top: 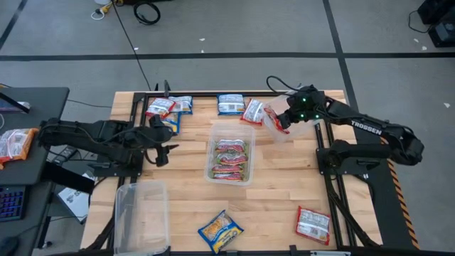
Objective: Sort Maruchan noodles
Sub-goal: Put the red noodle pack into the top transparent container
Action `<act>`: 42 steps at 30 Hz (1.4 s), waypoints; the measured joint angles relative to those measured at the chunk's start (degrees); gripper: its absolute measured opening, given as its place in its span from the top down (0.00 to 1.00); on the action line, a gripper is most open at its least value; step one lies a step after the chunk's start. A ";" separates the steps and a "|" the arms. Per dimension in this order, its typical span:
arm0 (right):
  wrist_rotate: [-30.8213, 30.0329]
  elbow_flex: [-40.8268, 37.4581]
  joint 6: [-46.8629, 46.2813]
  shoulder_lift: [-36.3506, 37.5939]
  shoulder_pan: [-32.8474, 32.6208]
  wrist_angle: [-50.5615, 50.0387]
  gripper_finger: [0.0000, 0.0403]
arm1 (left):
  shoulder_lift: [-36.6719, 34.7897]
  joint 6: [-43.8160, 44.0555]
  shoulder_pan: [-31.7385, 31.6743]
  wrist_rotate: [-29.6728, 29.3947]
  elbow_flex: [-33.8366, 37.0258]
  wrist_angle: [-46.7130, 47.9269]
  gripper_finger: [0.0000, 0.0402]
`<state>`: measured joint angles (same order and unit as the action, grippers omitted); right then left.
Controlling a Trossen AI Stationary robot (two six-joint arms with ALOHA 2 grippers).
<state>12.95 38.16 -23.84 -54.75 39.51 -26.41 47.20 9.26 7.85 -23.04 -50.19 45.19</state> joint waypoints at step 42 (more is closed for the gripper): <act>14.95 -0.01 -6.20 -15.34 2.24 6.19 0.98 | 0.02 -0.13 7.88 -0.07 0.00 -5.00 0.51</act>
<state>27.89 38.15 -30.03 -70.09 41.74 -20.22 47.22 9.13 15.73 -23.11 -50.19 40.19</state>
